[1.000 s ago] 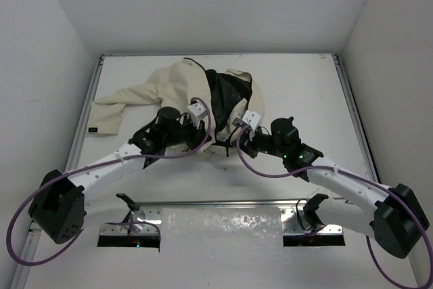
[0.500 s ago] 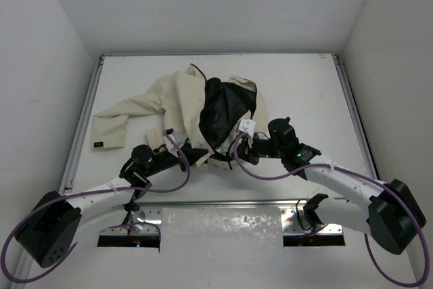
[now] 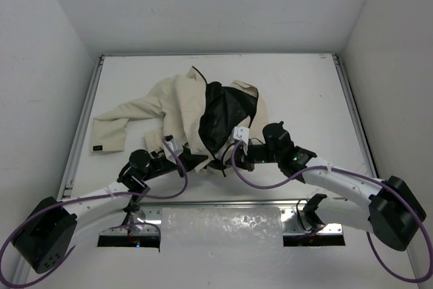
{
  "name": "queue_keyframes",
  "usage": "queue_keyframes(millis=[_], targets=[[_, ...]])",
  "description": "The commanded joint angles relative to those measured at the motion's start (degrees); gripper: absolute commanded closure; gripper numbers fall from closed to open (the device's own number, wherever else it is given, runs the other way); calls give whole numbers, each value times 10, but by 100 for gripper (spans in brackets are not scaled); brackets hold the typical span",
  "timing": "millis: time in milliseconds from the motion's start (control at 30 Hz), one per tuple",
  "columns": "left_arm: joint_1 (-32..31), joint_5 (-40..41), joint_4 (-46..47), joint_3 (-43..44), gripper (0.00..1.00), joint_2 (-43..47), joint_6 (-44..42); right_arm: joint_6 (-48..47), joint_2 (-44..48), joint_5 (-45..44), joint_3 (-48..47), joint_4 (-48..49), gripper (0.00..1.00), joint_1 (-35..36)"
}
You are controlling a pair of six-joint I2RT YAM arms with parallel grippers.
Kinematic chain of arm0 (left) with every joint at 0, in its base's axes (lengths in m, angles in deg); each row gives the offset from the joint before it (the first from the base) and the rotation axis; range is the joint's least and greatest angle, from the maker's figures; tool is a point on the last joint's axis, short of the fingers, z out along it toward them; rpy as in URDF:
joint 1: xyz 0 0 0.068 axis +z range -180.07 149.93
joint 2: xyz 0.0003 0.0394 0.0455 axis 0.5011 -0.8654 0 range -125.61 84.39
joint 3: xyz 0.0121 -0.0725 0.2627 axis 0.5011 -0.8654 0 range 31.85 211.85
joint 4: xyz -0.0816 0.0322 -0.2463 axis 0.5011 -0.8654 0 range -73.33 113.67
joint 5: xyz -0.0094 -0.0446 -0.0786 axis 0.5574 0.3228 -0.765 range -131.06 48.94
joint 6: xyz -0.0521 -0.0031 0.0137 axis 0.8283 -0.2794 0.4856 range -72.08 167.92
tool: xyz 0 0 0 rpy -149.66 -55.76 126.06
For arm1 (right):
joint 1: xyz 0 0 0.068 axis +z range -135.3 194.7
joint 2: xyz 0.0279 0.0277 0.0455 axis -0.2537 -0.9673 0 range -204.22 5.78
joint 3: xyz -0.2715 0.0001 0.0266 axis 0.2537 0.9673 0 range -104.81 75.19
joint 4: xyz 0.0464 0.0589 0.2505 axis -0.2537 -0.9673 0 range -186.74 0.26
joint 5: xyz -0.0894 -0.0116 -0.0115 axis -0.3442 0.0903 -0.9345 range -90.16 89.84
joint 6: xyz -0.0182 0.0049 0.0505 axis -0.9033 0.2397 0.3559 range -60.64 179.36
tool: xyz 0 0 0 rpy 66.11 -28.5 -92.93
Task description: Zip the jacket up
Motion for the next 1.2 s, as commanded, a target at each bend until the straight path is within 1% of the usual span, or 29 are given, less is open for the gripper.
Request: queue_keyframes(millis=[0, 67, 100, 367, 733, 1167], targets=[[-11, -21, 21, 2, 100, 6, -13, 0, 8, 0, 6, 44, 100, 9], [-16, -29, 21, -4, 100, 8, -26, -1, 11, 2, 7, 49, 100, 9], [-18, -30, 21, -8, 100, 10, -46, -1, 11, 5, 7, 53, 100, 9], [-28, -13, 26, -16, 100, 14, -54, 2, -19, 20, -5, 61, 100, 16], [-48, 28, 14, -15, 100, 8, -64, -1, -12, 9, -8, 54, 100, 27], [-60, 36, -1, -10, 100, 5, -71, -3, 9, -4, 1, 54, 100, 30]])
